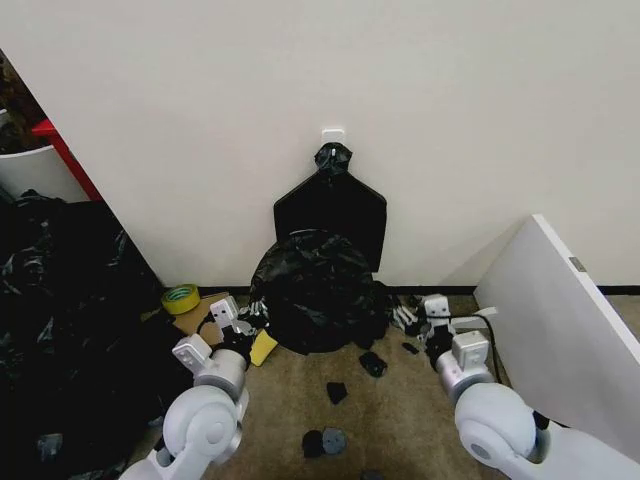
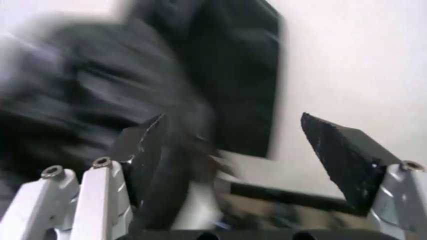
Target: Place the garbage bag over the trash bin.
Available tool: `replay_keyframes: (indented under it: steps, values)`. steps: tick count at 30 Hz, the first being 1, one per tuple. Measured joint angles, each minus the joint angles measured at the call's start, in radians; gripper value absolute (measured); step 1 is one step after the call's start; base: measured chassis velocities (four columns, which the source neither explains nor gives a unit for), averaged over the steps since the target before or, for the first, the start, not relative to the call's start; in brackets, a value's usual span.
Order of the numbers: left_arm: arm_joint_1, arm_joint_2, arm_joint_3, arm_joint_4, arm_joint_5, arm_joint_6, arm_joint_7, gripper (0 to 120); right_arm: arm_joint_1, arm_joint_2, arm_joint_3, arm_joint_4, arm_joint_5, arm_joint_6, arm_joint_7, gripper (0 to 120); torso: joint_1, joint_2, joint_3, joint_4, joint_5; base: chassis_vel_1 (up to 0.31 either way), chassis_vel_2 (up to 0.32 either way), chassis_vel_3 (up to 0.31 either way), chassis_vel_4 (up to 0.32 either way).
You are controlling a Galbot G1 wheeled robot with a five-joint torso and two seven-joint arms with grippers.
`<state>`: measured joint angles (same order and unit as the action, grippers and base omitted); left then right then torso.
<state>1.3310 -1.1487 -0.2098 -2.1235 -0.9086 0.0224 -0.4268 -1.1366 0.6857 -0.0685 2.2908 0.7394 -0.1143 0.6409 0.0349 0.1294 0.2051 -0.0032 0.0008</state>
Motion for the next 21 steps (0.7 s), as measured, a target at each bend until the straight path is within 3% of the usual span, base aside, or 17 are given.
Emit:
replay_keyframes:
  steps: [4, 5, 14, 17, 21]
  values:
    - [0.002, -0.007, 0.002, 0.006, 0.01, -0.016, 0.011, 5, -0.003, 0.002, -0.005, 0.028, 0.007, 0.018, -0.014, 68, 0.0, 0.0, 0.0, 0.0001, -0.0001, 0.0, 0.0, 0.0, 0.0]
    - [0.002, -0.011, 0.003, 0.009, 0.016, -0.026, 0.017, 5, -0.008, 0.004, -0.011, 0.05, 0.009, 0.033, -0.029, 61, 0.0, 0.0, 0.0, 0.0001, -0.0002, 0.0, 0.0, 0.0, 0.0]
    - [0.004, -0.035, 0.013, 0.031, 0.071, -0.113, 0.078, 5, -0.017, 0.029, -0.078, 0.119, 0.014, 0.093, -0.183, 26, 0.0, 0.0, 0.0, -0.0003, -0.0001, 0.0, 0.0, 0.0, 0.0]
    - [0.003, -0.041, 0.019, 0.031, 0.085, -0.134, 0.099, 5, 0.014, 0.058, -0.094, 0.103, 0.014, 0.079, -0.214, 18, 0.0, 0.0, 0.0, 0.0, 0.0, 0.0, 0.0, 0.0, 0.0]
    - [0.006, -0.049, 0.033, 0.063, 0.143, -0.185, 0.154, 5, 0.055, 0.088, -0.107, 0.071, 0.006, -0.022, -0.164, 1, 0.0, 0.0, 0.0, 0.0, 0.0, 0.0, 0.0, 0.0, 0.0]
